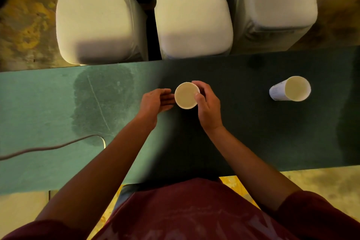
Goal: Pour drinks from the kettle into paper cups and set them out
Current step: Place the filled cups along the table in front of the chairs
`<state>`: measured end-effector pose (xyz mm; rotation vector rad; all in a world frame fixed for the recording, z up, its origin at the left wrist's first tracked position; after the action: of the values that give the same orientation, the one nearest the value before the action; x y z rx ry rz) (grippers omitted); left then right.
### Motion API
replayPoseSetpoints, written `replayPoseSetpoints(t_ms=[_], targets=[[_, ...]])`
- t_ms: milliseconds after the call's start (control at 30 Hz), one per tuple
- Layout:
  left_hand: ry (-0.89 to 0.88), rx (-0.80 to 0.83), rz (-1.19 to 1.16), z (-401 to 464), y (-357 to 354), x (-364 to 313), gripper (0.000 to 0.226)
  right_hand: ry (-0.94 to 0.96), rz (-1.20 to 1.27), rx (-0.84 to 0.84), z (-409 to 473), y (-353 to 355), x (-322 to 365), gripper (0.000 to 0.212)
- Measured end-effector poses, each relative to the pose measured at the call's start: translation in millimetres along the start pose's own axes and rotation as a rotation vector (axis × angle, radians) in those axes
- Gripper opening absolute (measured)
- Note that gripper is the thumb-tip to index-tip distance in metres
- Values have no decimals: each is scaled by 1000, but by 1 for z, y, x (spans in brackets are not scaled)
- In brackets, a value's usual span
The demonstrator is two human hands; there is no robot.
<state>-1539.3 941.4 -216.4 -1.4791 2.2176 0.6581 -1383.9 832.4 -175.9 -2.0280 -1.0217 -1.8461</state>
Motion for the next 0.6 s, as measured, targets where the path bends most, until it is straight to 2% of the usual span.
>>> replayPoseSetpoints(t_ms=[200,367,600], targets=[[-68,-87,-58,-12,18,-5,22,170,-89,19,1,23,19,50],[-341,-275,122,-53,33,-36,23,221,-70,25,-2,51,42,51],[-561,-309,146,-125,10,-65,26,268,-25,48,-18,99,84,51]])
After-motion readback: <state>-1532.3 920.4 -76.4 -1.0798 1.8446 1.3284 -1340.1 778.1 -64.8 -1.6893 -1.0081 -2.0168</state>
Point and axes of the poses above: each hand's wrist, its own z-axis towards the middle knuckle, its own y-axis out of the back of the hand, x = y × z, the point moved 10 cm from there along z, towards the middle knuckle, and after that the axes turned 10 degrees about -x, right-handed, at the moved point
